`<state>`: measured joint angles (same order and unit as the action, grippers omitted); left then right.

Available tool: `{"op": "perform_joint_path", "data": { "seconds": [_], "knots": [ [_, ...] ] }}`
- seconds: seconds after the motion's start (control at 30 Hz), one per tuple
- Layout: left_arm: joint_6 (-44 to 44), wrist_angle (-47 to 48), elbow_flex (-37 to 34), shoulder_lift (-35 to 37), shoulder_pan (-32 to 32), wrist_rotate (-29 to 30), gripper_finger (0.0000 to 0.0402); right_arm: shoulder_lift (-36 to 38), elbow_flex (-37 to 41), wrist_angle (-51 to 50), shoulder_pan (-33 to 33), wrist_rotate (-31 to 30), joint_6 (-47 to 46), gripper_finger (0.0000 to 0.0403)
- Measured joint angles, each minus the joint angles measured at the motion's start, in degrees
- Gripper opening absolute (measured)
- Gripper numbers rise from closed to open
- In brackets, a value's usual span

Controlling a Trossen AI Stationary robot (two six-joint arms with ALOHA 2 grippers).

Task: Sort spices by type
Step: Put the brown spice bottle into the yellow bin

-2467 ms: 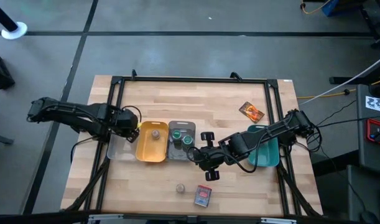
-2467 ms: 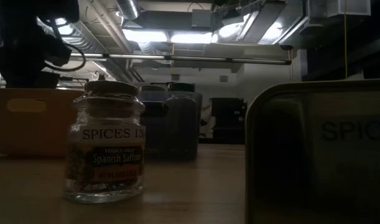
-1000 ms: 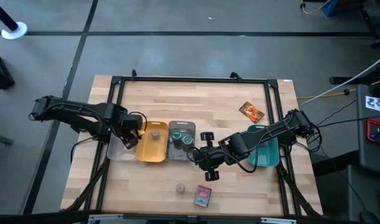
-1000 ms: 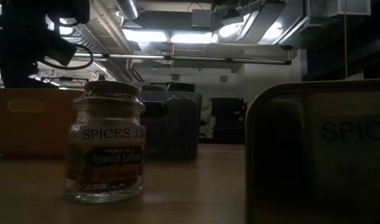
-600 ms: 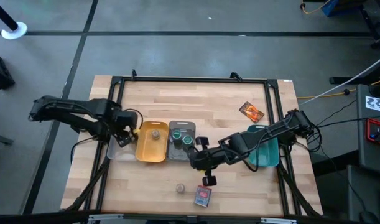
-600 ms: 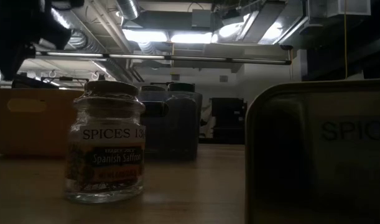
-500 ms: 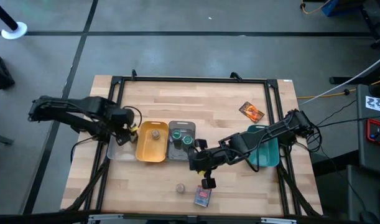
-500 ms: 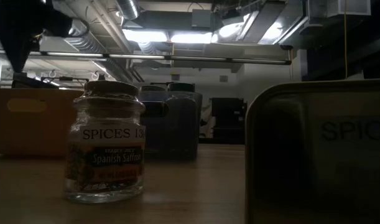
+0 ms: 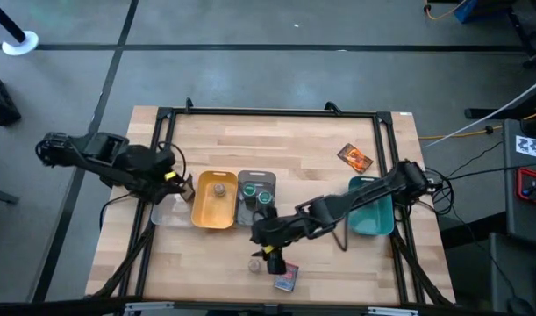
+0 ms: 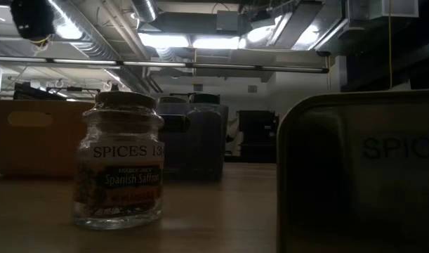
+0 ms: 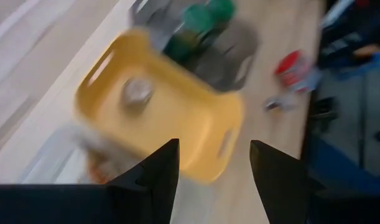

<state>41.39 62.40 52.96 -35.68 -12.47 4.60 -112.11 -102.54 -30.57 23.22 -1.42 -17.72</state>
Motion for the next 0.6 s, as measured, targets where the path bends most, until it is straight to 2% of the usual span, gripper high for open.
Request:
{"op": "perform_joint_path", "data": {
  "seconds": [0.1,0.23,0.43,0.6],
  "knots": [
    [-2.51,-4.78,-0.93,1.05,-1.78,0.33,0.0180,-2.55,0.00,0.58,0.02,1.42,0.17,0.0228],
    [-4.40,-6.51,-1.99,1.21,-3.28,0.39,0.0180,-6.05,0.00,0.75,0.06,2.56,4.14,0.0244],
    [-4.39,-6.02,-3.84,0.59,-4.10,0.78,0.0180,-10.06,0.00,0.95,0.02,4.90,13.29,0.0248],
    [-4.37,-6.02,-6.13,0.59,-4.15,0.79,0.0180,-12.44,0.00,1.05,0.04,5.57,14.61,0.0248]
  ]
}}
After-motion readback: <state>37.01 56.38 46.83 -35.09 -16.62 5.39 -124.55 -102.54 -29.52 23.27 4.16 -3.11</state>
